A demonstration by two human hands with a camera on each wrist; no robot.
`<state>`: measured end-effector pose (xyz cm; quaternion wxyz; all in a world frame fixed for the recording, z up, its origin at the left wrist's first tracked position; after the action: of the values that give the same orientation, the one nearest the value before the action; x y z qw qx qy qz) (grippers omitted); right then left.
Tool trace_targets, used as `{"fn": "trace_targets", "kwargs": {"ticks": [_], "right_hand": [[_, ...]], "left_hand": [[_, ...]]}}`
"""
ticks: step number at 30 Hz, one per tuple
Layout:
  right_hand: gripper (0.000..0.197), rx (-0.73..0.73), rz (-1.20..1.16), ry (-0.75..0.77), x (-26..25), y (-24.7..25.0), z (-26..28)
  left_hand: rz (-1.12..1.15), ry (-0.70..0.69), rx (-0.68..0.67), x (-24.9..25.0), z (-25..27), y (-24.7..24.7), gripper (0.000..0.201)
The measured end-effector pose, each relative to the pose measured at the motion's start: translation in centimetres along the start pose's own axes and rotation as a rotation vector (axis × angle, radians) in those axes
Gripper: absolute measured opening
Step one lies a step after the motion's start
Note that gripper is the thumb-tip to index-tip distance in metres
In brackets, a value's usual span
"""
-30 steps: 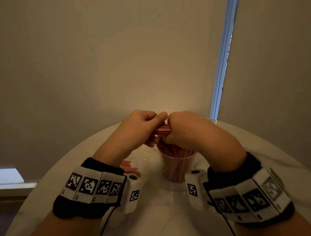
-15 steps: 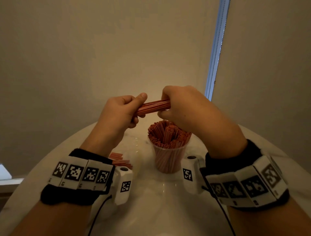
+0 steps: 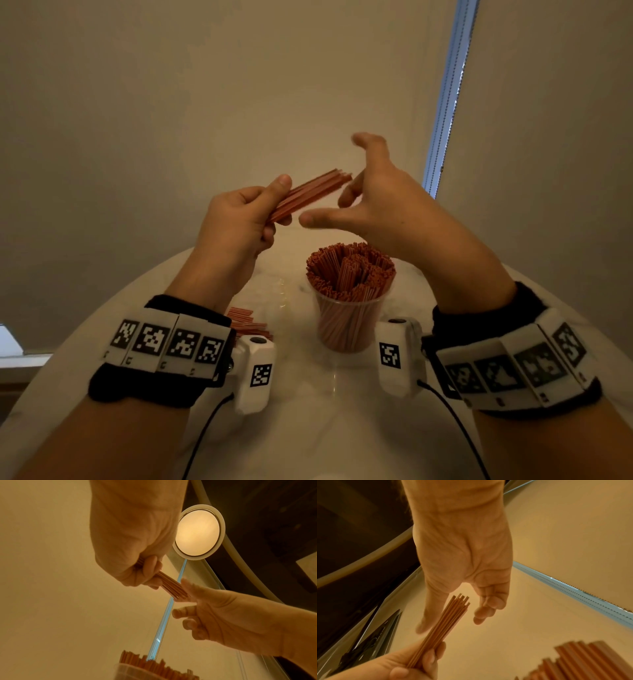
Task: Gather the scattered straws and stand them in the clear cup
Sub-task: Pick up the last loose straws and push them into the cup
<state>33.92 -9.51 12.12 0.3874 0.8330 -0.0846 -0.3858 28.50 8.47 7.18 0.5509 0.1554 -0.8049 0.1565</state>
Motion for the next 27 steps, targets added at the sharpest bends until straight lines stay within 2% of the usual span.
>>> {"fn": "trace_targets", "kwargs": {"ticks": [1,3,6,10,13,15,18,22,25,27], "right_hand": [[0.114,0.002,-0.014,-0.030,0.3,0.0,0.0],[0.110,-0.037,-0.043,-0.073,0.5,-0.4,-0.1],[0.072,-0.080,-0.228,0.000,-0.6,-1.4,-0.3],[0.046,0.049,-0.374,0.081,-1.6,-0.4,-0.1],[0.040,0.150,-0.314,0.068,-1.3,1.0,0.0],[0.040,0.211,-0.230,0.066,-0.9,2.2,0.0],[0.038,0.166,-0.136,0.029,0.1,3.3,-0.1],[0.040,-0.037,-0.022,-0.070,1.9,2.4,-0.4],[0.038,-0.056,0.052,-0.113,2.8,1.2,-0.6],[0.035,-0.043,0.065,-0.129,3.3,0.6,-0.9]], "left_hand": [[0.039,-0.003,0.035,0.0,-0.1,0.3,0.031],[0.087,-0.003,0.043,0.2,0.0,0.2,0.030],[0.096,-0.007,-0.043,0.3,0.6,-1.7,0.034],[0.070,-0.043,-0.105,0.7,1.0,-3.4,0.038],[0.006,-0.012,-0.194,0.5,1.0,-3.9,0.048],[-0.098,0.033,-0.190,-0.1,0.9,-3.6,0.054],[-0.267,0.086,-0.198,-1.1,0.8,-2.8,0.063],[-0.488,0.215,-0.432,-3.2,1.6,-3.8,0.103],[-0.495,0.330,-0.602,-4.8,2.5,-4.8,0.125],[-0.495,0.366,-0.694,-5.6,3.0,-5.4,0.130]]}}
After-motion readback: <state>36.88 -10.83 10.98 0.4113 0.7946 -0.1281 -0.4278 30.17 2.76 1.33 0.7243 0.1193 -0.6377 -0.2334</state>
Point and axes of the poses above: each hand's wrist, its own z-axis away from the middle knuckle, its own y-axis out of the back of the hand, x = y × z, the point moved 7 cm from there along -z, towards the middle knuckle, and after that the axes turned 5 degrees about -x, right-handed, at the moved point
